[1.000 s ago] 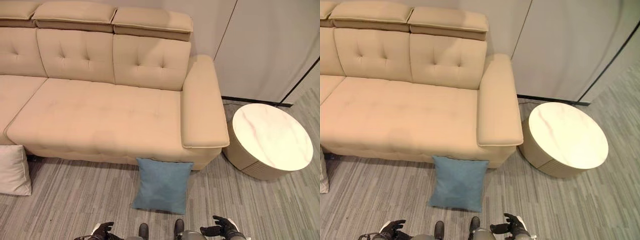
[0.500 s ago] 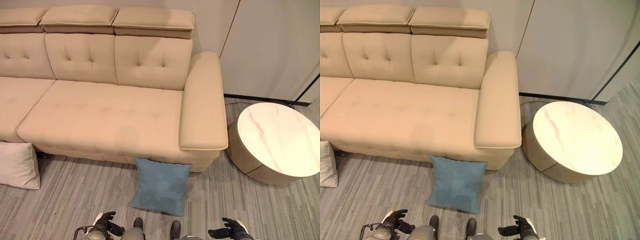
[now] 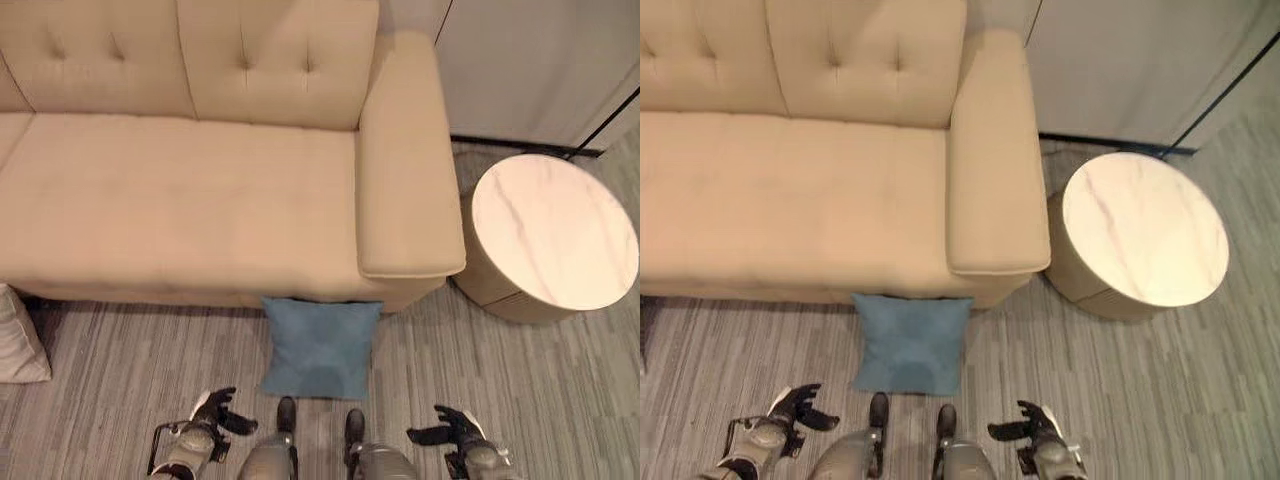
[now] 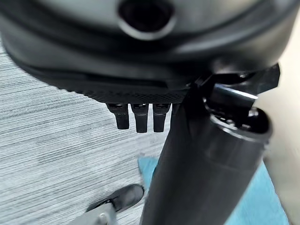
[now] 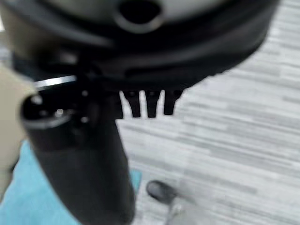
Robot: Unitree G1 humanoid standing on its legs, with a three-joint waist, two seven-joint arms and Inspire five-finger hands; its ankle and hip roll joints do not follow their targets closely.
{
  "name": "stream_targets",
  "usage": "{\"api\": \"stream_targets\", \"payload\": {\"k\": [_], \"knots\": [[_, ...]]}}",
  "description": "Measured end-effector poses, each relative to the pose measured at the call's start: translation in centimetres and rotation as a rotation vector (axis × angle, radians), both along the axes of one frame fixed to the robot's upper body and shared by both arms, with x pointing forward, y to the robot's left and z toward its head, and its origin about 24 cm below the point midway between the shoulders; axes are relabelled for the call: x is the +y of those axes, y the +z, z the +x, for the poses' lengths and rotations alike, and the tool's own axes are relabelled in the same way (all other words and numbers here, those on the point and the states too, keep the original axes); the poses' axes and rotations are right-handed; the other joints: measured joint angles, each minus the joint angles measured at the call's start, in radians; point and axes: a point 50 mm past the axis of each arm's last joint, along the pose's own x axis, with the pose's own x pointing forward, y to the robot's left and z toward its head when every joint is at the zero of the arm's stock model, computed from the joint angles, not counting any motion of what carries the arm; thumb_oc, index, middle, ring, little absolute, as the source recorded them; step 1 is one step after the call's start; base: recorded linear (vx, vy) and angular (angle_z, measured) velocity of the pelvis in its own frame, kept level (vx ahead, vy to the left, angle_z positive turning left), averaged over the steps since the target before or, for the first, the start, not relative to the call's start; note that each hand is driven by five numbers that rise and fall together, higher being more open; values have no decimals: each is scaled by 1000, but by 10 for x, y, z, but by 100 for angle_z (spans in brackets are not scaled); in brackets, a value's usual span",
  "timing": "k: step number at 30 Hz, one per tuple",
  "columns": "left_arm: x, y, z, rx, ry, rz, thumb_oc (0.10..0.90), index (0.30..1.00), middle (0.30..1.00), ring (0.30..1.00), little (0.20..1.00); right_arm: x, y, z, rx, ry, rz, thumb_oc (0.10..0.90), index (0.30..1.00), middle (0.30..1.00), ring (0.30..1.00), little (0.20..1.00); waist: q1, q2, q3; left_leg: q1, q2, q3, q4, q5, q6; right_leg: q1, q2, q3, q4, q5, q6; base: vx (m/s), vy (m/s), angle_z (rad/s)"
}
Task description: Pick up all the scattered cushions and arrange them neatly on the sofa.
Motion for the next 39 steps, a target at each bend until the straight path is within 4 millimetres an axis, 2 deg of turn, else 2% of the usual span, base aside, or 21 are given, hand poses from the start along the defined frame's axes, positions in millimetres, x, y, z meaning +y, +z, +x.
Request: {"api": "stream_targets", "payload": {"k": [3,6,9,12,13,15,16,19,20,22,25,26,27,28,30,32,33,34,39], "knots": [[2,23,33,-148,38,-9,800,900,900,900,900,1,28,46,-183,-61,35,800,900,900,900,900,8,3,79,-110,-3,6,53,-5,11,-143,-16,11,129,-30,-5,-125,23,-1],[2,38,50,-249,81,-31,800,900,900,900,900,4,53,77,-327,-95,62,800,900,900,900,900,7,3,118,-219,-8,10,119,-8,13,-269,-30,15,225,-52,-10,-116,-9,1],[1,70,85,-412,161,-65,800,900,900,900,900,9,91,118,-486,-127,65,800,900,900,900,900,8,7,169,-415,-1,13,267,-37,13,-463,-33,26,373,-84,-27,-165,-24,3],[-3,104,119,-535,178,-81,800,900,900,900,900,13,136,155,-637,-123,44,800,900,900,900,900,7,10,191,-628,12,19,434,-75,11,-673,-32,39,527,-114,-40,-115,-31,-7],[-7,132,141,-622,167,-86,800,900,900,900,900,13,168,174,-749,-132,42,800,900,900,900,900,2,17,211,-757,18,17,541,-96,11,-798,-34,42,629,-134,-51,-55,-6,0],[-10,161,158,-721,143,-84,800,900,900,900,900,13,199,188,-849,-135,35,800,900,900,900,900,-5,20,221,-892,23,17,651,-124,12,-932,-39,46,741,-162,-66,0,0,0],[-11,173,164,-758,137,-88,800,900,900,900,900,14,212,192,-897,-129,34,800,900,900,900,900,-5,20,248,-919,25,18,686,-134,10,-962,-40,49,778,-170,-69,0,0,0],[-18,195,175,-826,106,-95,800,900,900,900,900,13,231,198,-954,-126,10,800,900,900,900,900,-5,21,245,-1040,34,27,781,-161,16,-1094,-40,66,883,-200,-87,55,-34,-3],[-19,213,181,-889,115,-108,800,900,900,900,900,12,249,203,-1013,-145,14,800,900,900,900,900,-6,23,244,-1131,37,28,836,-169,13,-1188,-44,71,941,-208,-99,56,-35,-4],[-22,230,186,-952,134,-137,800,900,900,900,900,9,261,206,-1057,-173,39,800,900,900,900,900,-2,24,246,-1237,38,19,909,-176,14,-1293,-47,64,1015,-222,-116,90,-16,4],[-25,225,185,-939,137,-131,800,900,900,900,900,9,258,203,-1061,-185,64,800,900,900,900,900,3,30,236,-1283,40,6,962,-195,19,-1333,-48,58,1061,-239,-122,73,-31,3],[-24,226,185,-944,145,-126,800,900,900,900,900,9,263,204,-1081,-187,72,800,900,900,900,900,3,33,234,-1313,40,3,991,-206,16,-1362,-49,59,1089,-250,-124,40,-55,-2],[-26,241,190,-985,133,-127,800,900,900,900,900,8,280,208,-1129,-190,92,800,900,900,900,900,7,34,235,-1373,39,2,1016,-207,14,-1421,-50,60,1116,-252,-125,24,-44,1],[-27,247,192,-1000,126,-126,800,900,900,900,900,8,287,209,-1144,-180,93,800,900,900,900,900,10,34,235,-1393,40,1,1029,-209,11,-1441,-51,60,1129,-254,-126,4,-41,3],[-33,266,198,-1044,108,-131,800,900,900,900,900,21,310,215,-1209,-125,136,800,900,900,900,900,14,34,244,-1414,39,4,1043,-208,4,-1462,-51,63,1140,-253,-123,-7,-16,-2],[-39,275,201,-1064,89,-129,800,900,900,900,900,37,322,220,-1236,-72,164,800,900,900,900,900,14,34,245,-1409,39,6,1049,-208,2,-1458,-51,66,1142,-251,-117,-16,-33,-2],[-48,288,204,-1104,63,-154,800,900,900,900,900,49,329,222,-1244,-19,161,800,900,900,900,900,15,32,246,-1407,40,7,1050,-208,3,-1455,-54,66,1146,-251,-116,22,9,5],[-56,302,206,-1144,33,-161,800,900,900,900,900,62,332,225,-1239,0,183,800,900,900,900,900,16,29,249,-1396,34,7,1059,-209,3,-1443,-60,68,1157,-255,-112,15,9,8],[-71,310,210,-1155,14,-175,800,900,900,900,900,89,326,227,-1206,32,230,800,900,900,900,900,-7,27,250,-1369,34,32,1060,-219,20,-1429,-63,93,1166,-257,-110,3,7,0]]}}
